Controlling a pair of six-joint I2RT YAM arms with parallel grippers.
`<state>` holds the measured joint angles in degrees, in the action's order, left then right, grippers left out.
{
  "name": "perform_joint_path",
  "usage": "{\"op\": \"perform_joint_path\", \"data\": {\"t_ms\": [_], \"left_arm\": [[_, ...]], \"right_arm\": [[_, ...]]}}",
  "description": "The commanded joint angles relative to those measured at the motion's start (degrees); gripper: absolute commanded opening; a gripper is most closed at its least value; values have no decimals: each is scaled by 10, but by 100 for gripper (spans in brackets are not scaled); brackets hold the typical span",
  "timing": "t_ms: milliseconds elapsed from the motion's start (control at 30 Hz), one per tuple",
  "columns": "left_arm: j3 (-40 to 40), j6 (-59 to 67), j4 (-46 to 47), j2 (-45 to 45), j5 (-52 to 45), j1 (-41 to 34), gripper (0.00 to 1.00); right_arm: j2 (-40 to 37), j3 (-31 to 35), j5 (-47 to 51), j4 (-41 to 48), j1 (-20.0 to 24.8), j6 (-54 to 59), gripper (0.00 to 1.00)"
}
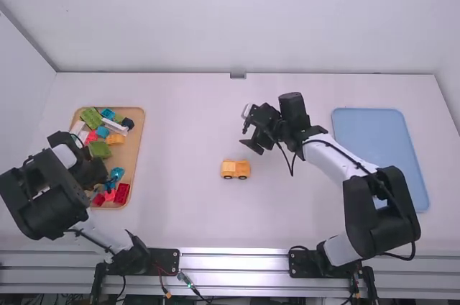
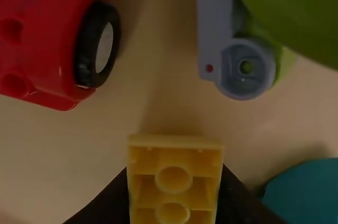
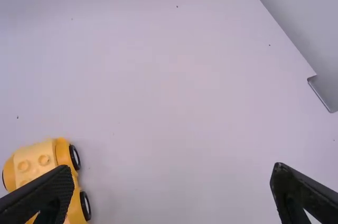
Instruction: Assemble lego blocks to make yellow taxi
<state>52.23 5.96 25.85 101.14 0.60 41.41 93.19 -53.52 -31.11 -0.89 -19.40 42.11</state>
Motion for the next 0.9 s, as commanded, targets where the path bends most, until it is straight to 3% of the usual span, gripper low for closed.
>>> {"op": "perform_joint_path", "data": {"t_ms": [0, 300, 600, 733, 867], "left_arm": [[-13, -2, 2, 3, 1, 1, 33], [-6, -6, -6, 3, -3, 1, 29], [57, -38, 53, -11, -12, -6, 12], [63, -52, 54, -39, -13, -17, 5], [62, -43, 64, -89, -45, -35, 5]], "right_arm": [[-9, -13, -3, 1, -2, -3, 99], [-9, -13, -5, 1, -2, -3, 99], [-9, -13, -5, 1, -2, -3, 99], [-9, -13, -5, 1, -2, -3, 99], [-9, -13, -6, -3, -2, -3, 99]]}}
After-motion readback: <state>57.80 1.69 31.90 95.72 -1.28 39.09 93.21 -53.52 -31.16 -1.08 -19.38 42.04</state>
